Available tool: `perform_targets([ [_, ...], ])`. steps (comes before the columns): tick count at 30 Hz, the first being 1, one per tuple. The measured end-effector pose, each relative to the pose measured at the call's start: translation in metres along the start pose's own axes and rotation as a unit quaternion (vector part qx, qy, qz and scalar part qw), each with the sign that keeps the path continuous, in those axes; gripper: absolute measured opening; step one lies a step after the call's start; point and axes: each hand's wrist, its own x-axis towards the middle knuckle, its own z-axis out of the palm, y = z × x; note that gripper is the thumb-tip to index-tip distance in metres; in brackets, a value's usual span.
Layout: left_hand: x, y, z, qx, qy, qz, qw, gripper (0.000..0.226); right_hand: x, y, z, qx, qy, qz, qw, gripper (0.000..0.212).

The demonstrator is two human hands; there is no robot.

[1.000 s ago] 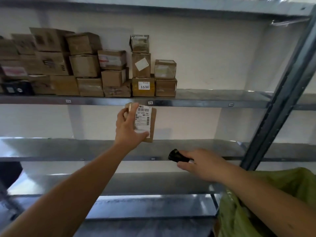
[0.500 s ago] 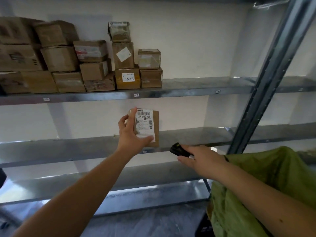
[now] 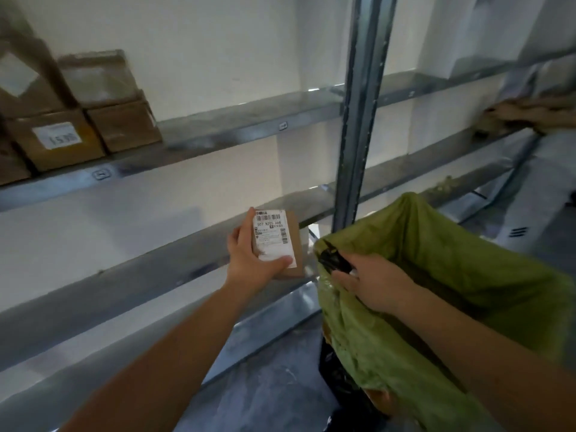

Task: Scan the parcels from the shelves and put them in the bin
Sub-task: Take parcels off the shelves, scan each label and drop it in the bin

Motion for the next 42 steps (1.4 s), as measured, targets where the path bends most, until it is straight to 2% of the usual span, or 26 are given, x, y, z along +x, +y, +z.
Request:
perform_targets([
  [2, 0.012, 0.007, 0.031, -0.01, -0.03, 0.013, 0.999, 0.127, -0.004, 0.031, -0.004, 0.016, 0.004, 0.036, 0.999, 0.044],
  [7, 0.041, 0.026, 0.116, -0.038, -0.144, 0.031, 0.988, 0.128, -0.008, 0.102, -0.013, 0.045, 0.025, 0.145, 0.988, 0.068],
  [14, 0.078, 0.035, 0.217, -0.002, -0.275, 0.045, 0.96, 0.121, 0.013, 0.183, -0.017, 0.067, 0.063, 0.252, 0.963, 0.072],
  [20, 0.093, 0.039, 0.293, 0.029, -0.361, 0.024, 0.932, 0.132, 0.014, 0.239, -0.002, 0.078, 0.024, 0.343, 0.936, 0.071],
  [25, 0.088, 0.036, 0.336, 0.051, -0.414, -0.008, 0.909, 0.134, 0.007, 0.264, 0.015, 0.094, -0.007, 0.4, 0.912, 0.071],
  [32, 0.089, 0.006, 0.379, 0.068, -0.468, -0.045, 0.88, 0.136, -0.017, 0.274, 0.024, 0.165, 0.03, 0.44, 0.882, 0.072],
  [36, 0.084, -0.009, 0.407, 0.088, -0.491, -0.063, 0.865, 0.137, -0.033, 0.273, 0.022, 0.167, 0.034, 0.462, 0.87, 0.073],
  [42, 0.081, -0.033, 0.45, 0.116, -0.525, -0.076, 0.839, 0.132, -0.054, 0.268, 0.025, 0.178, 0.029, 0.525, 0.832, 0.073],
])
